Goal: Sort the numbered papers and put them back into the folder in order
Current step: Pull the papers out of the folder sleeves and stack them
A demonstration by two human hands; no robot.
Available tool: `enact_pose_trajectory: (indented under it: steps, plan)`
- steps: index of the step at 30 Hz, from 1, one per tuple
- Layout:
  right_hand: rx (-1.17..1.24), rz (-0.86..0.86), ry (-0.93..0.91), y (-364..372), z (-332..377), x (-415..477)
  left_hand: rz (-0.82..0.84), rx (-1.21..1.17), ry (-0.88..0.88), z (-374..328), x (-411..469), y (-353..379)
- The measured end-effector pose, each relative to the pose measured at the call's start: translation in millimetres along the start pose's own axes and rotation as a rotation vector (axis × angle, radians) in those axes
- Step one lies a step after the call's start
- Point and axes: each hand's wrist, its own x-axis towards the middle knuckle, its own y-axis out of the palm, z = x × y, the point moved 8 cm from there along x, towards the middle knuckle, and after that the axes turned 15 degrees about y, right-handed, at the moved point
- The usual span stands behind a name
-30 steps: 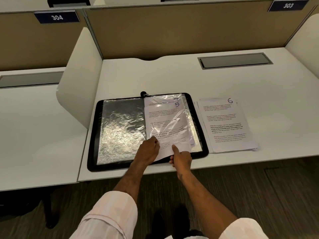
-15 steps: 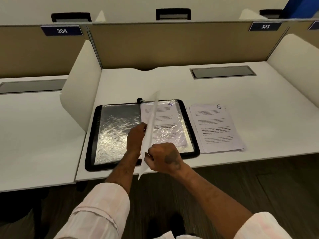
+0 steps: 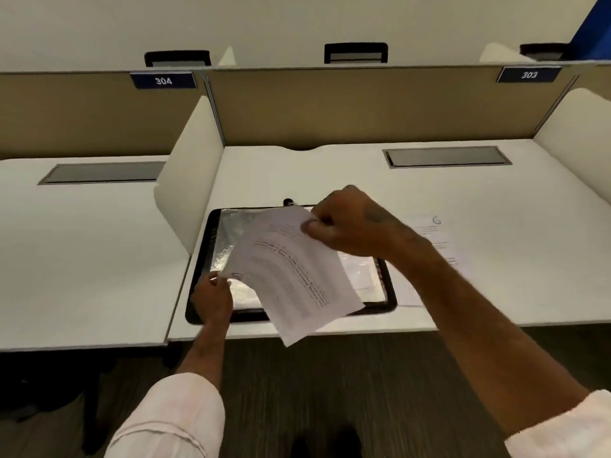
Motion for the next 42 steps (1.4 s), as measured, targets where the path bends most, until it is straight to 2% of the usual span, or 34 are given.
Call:
enact_pose_trajectory:
  steps: [3, 7, 11, 13, 17, 22, 32, 34, 37, 38, 40, 42]
  plan:
    - [0.304, -0.061, 0.187, -54, -42, 21, -0.035, -0.068, -0.029, 15, 4, -12]
    - [0.873, -0.159, 0.574, -39, -162, 25, 0.089, 0.016, 0.028, 25, 1, -17]
    - [1.269, -0.348, 0.825, -8, -252, 1, 0.177, 0.065, 0.019, 50, 8, -15]
    - [1.392, -0.406, 0.927, 19, -288, -15, 0.186, 0.069, -0.029, 59, 10, -15]
    - [1.472, -0.499, 1.102, 63, -324, -45, 0.17, 0.052, -0.148, 63, 12, -13]
    - [1.39, -0.521, 1.301, 106, -356, -72, 0.149, 0.084, -0.216, 66, 18, -9]
    - [1.426, -0.541, 1.527, 147, -374, -96, 0.163, 0.163, -0.062, 65, 18, -2]
    - [1.307, -0.561, 1.59, 141, -376, -101, 0.162, 0.178, -0.068, 66, 18, -3]
    - [0.855, -0.526, 1.778, 121, -359, -108, 0.144, 0.155, -0.022, 61, 19, 1]
    - [0.691, -0.545, 1.73, 114, -345, -103, 0.128, 0.178, 0.02, 55, 20, 3]
    - [0.498, -0.519, 1.42, 114, -312, -75, 0.147, 0.284, 0.13, 36, 19, 16]
    - [0.442, -0.29, 1.048, 140, -263, -41, 0.276, 0.357, 0.326, 9, 11, 48]
